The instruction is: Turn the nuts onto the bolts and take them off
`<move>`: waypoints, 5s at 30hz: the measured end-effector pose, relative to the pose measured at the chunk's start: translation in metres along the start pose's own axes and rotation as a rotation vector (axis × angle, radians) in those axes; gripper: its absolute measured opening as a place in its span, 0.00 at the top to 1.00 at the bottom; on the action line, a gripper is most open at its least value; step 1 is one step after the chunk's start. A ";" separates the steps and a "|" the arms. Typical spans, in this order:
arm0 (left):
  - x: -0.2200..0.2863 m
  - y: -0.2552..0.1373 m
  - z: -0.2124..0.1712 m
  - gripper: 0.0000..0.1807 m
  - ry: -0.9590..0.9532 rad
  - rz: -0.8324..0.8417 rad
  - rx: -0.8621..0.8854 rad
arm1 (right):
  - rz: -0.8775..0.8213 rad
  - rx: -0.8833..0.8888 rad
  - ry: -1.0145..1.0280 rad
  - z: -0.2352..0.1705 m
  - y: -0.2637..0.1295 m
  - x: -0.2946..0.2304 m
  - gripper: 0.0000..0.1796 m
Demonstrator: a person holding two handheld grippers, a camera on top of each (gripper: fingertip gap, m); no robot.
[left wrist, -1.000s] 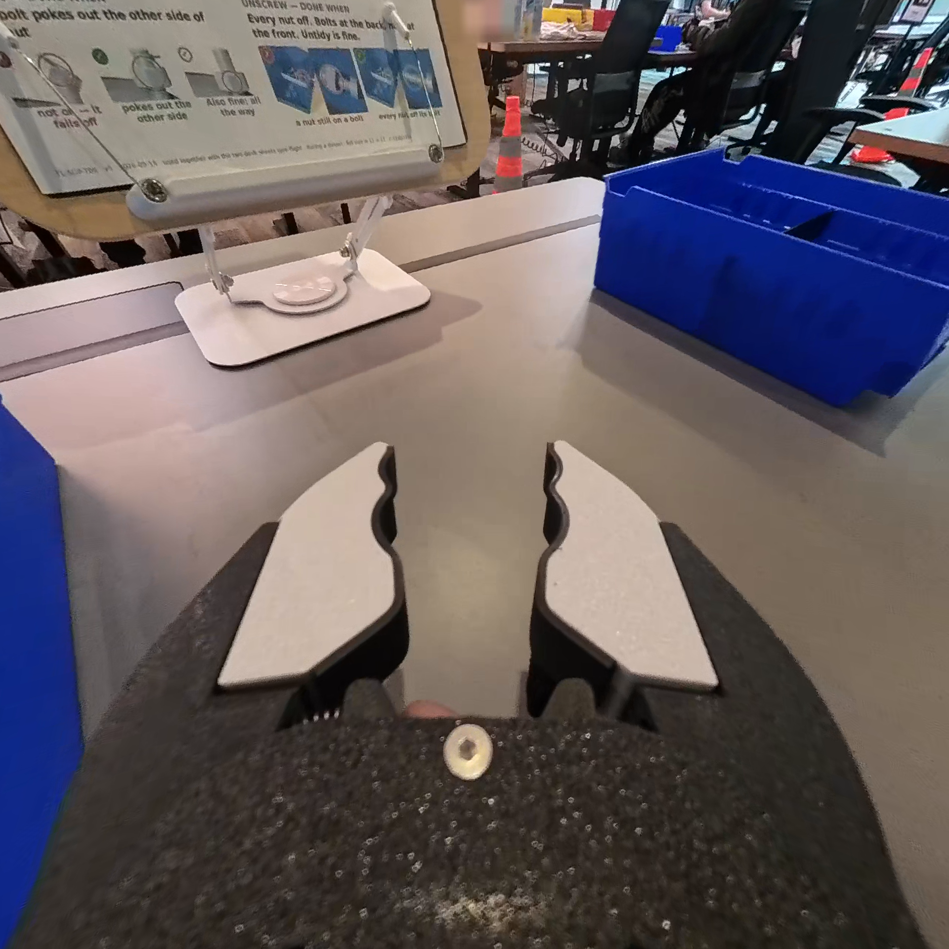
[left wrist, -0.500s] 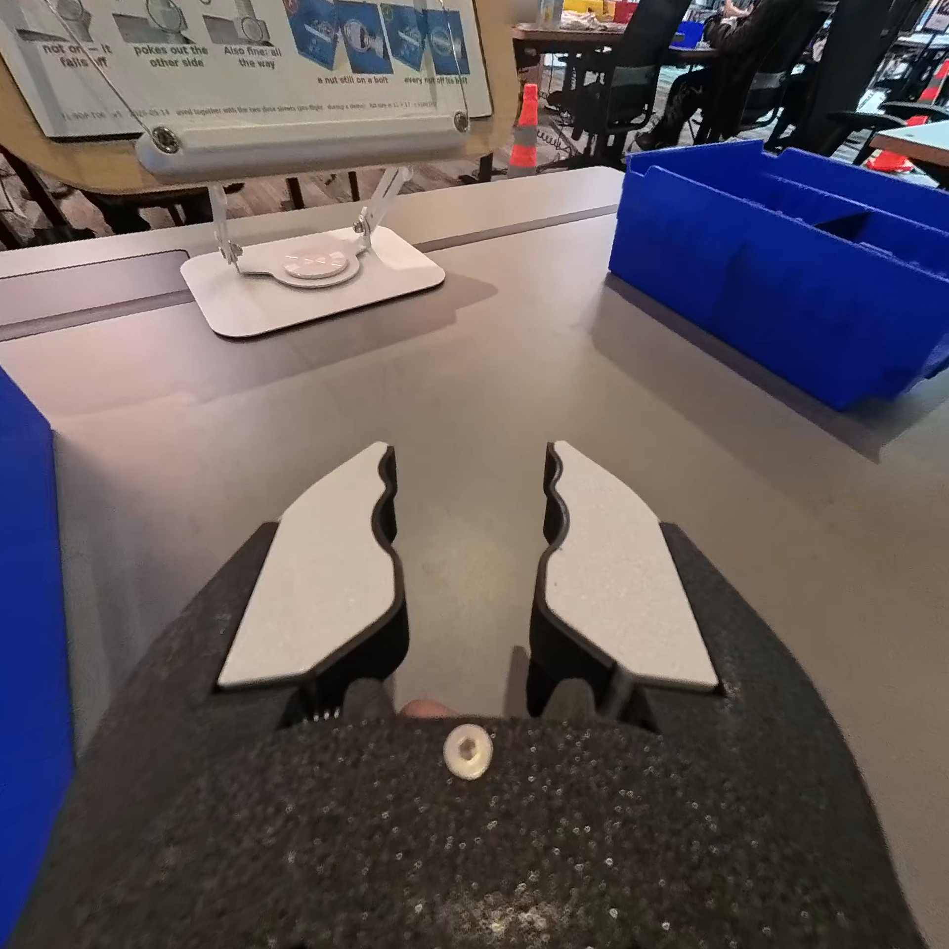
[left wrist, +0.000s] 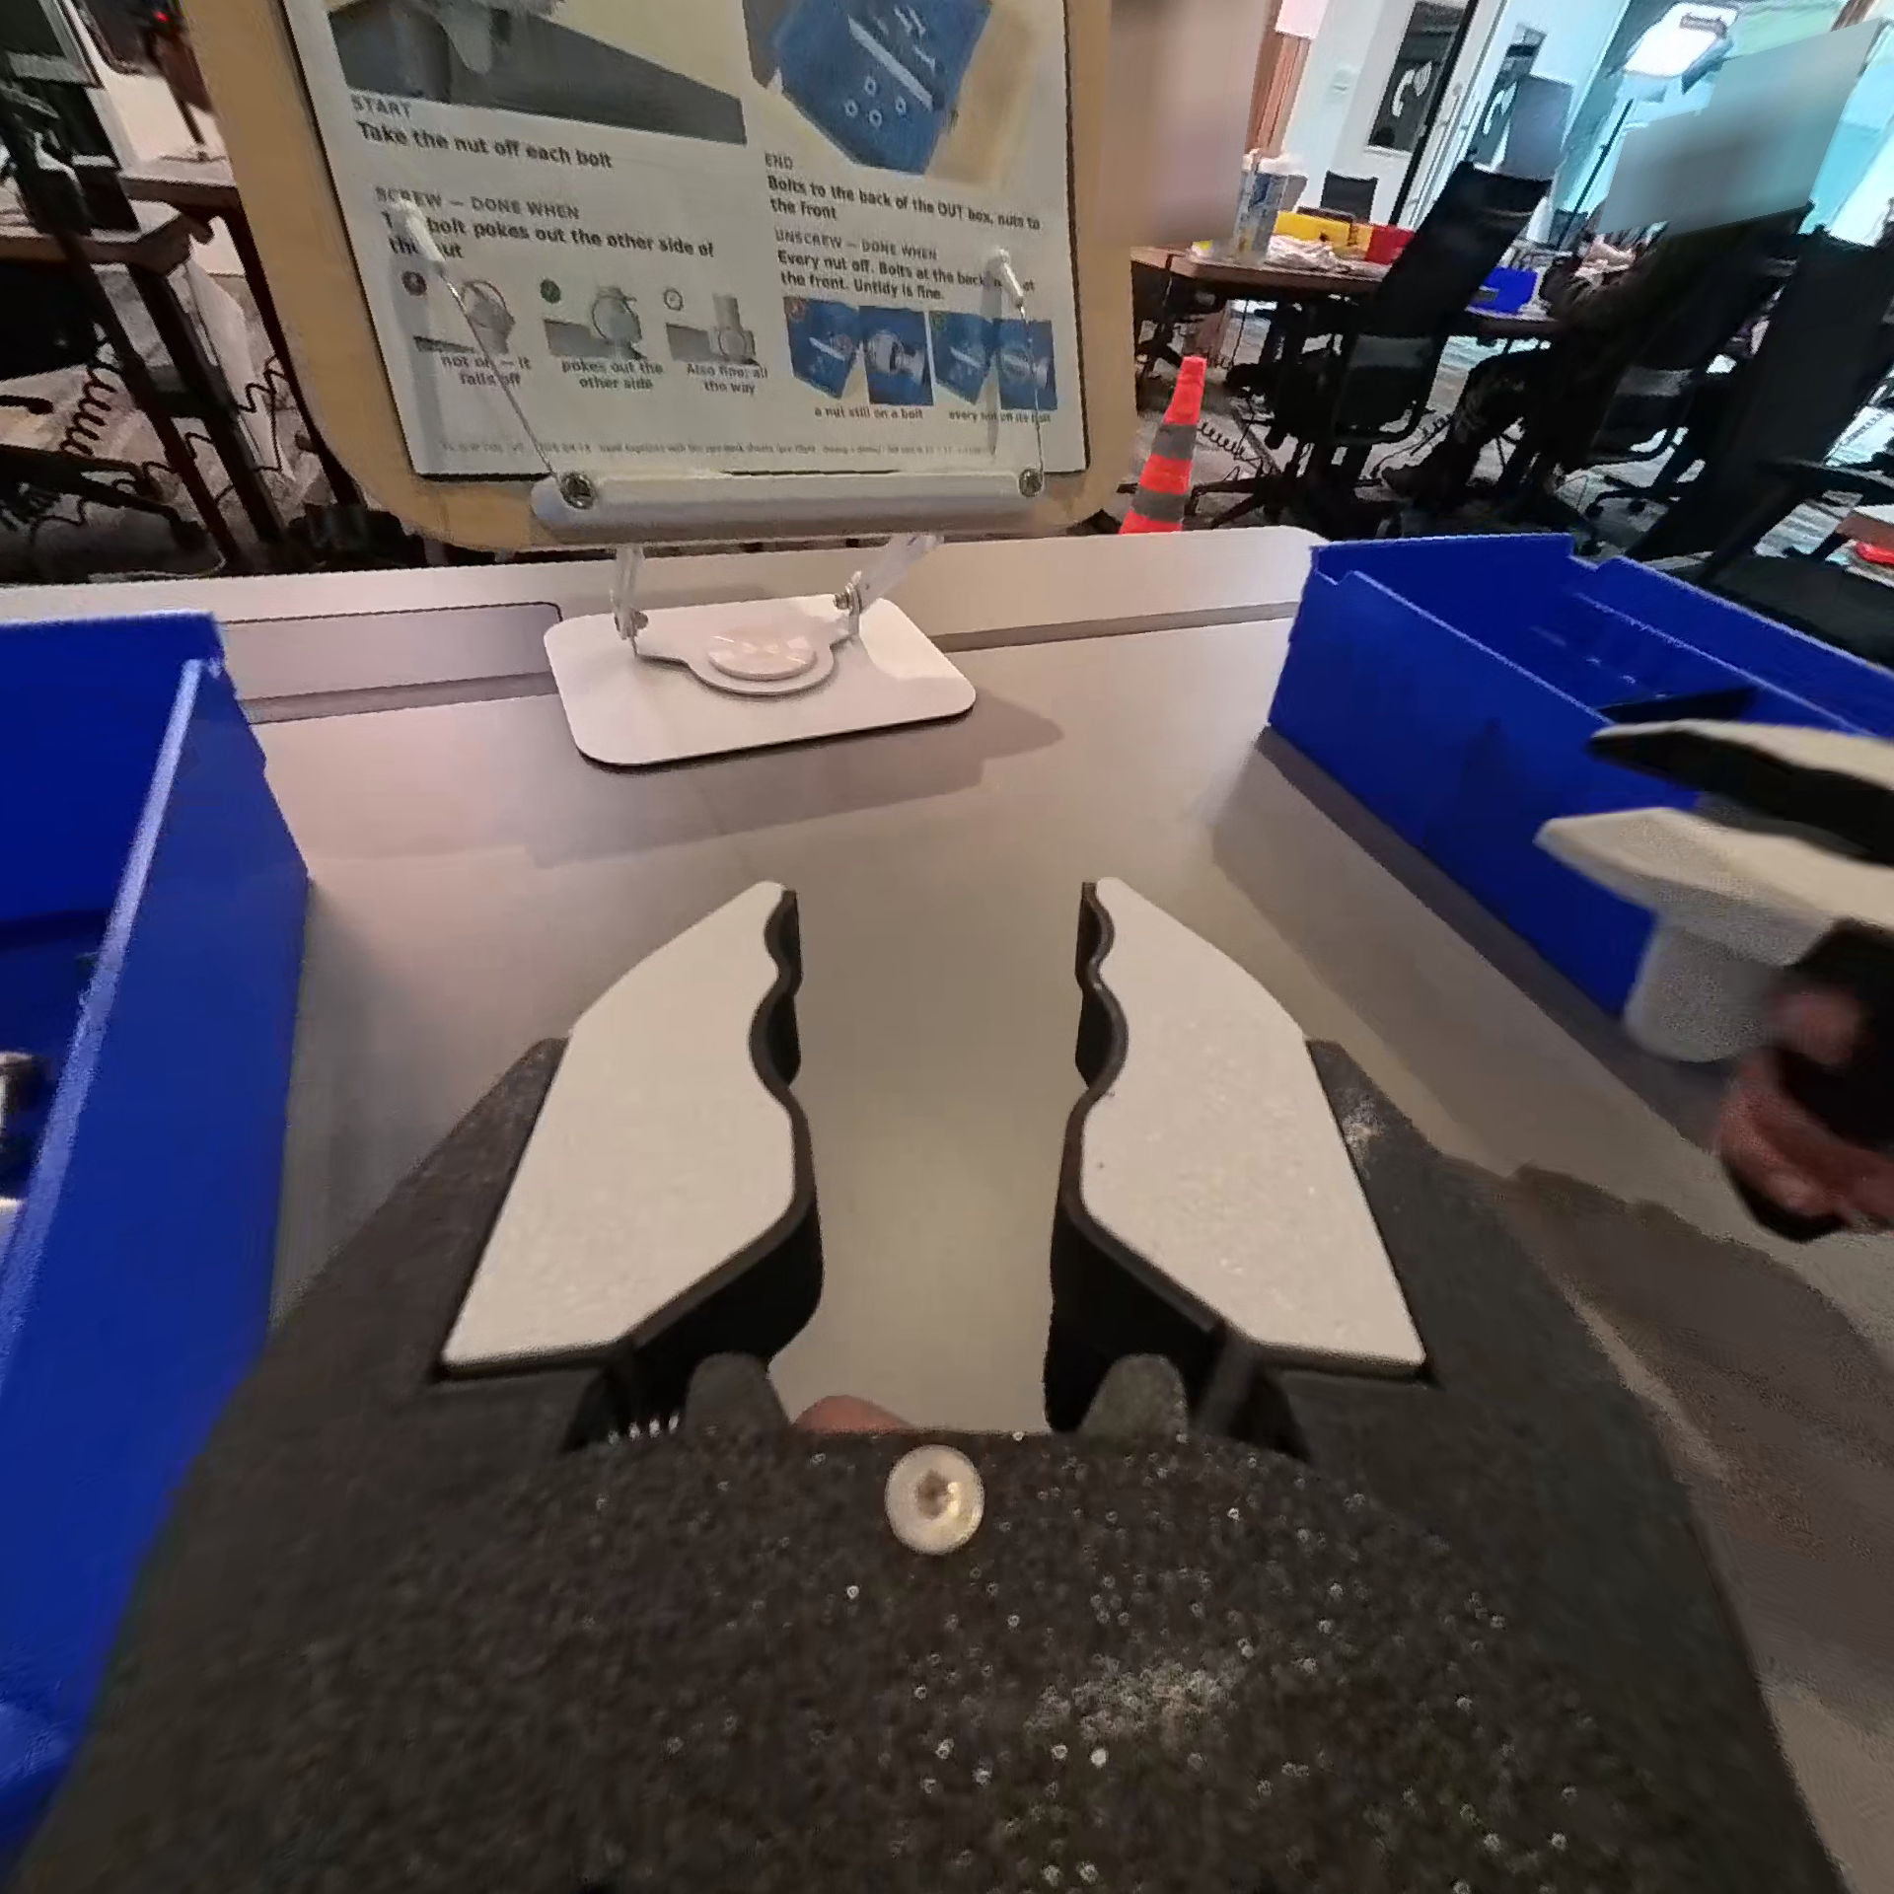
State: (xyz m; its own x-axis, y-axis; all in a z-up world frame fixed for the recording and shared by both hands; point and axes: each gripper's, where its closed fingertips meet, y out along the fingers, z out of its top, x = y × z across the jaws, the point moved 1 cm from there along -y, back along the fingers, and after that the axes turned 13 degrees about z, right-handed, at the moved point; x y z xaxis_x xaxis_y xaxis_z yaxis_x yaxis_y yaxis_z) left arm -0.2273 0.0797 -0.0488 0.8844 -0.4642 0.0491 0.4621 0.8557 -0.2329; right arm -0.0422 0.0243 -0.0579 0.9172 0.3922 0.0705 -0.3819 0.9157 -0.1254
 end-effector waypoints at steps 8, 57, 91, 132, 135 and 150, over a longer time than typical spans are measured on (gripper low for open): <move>0.005 0.008 -0.032 0.71 0.022 -0.039 -0.065 | -0.043 0.053 0.022 -0.018 -0.003 0.012 0.73; -0.295 0.129 -0.072 0.75 2.329 -1.094 -0.456 | 0.243 0.081 0.379 -0.038 0.020 0.003 0.74; -0.125 0.049 0.095 0.91 0.366 -0.569 -0.089 | 0.512 -0.001 0.110 0.000 0.034 -0.054 0.76; 0.101 -0.032 0.008 0.95 -0.183 -1.221 -0.057 | 0.977 0.216 0.309 0.029 0.013 -0.114 0.79; 0.101 -0.031 0.009 0.95 -0.208 -1.228 -0.055 | 0.930 0.194 0.316 0.024 0.020 -0.110 0.81; 0.107 -0.034 0.006 0.94 -0.247 -1.263 -0.074 | 0.961 0.155 0.314 0.021 0.020 -0.111 0.90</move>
State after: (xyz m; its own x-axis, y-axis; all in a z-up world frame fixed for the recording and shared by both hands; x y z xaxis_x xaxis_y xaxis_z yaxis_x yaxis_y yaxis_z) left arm -0.1482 0.0022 -0.0301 -0.1685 -0.8772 0.4496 0.9854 -0.1618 0.0537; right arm -0.1541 0.0008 -0.0473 0.1956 0.9462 -0.2578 -0.9617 0.2365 0.1385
